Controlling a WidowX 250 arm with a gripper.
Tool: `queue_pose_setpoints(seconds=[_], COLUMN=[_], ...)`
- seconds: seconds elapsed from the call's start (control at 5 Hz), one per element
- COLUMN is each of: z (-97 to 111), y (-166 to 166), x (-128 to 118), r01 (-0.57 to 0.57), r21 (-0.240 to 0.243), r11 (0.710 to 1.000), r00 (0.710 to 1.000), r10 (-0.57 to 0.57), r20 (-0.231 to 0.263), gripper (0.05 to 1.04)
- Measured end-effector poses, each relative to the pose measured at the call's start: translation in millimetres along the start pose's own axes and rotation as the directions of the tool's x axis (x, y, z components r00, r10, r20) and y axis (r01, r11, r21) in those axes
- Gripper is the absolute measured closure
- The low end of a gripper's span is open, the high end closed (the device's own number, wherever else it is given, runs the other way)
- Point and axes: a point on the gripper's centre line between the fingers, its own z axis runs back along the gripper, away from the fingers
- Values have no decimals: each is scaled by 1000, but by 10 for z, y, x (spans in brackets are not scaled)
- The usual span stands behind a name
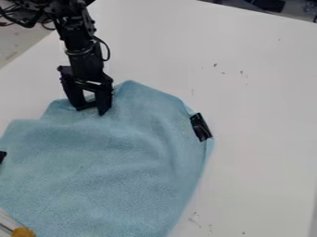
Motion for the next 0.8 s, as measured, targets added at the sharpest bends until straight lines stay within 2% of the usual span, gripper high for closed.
queue_pose_setpoints(seconds=[0.4, 0.6, 0.8], z=[-22, -22, -5], y=[68, 58, 60], x=[59, 50, 36], r01=[-14, -19, -42], r21=[-13, -12, -8], r11=[1000, 1000, 999], r00=[1000, 999, 999], r10=[14, 19, 43], r20=[15, 28, 17], gripper=[680, 862, 959])
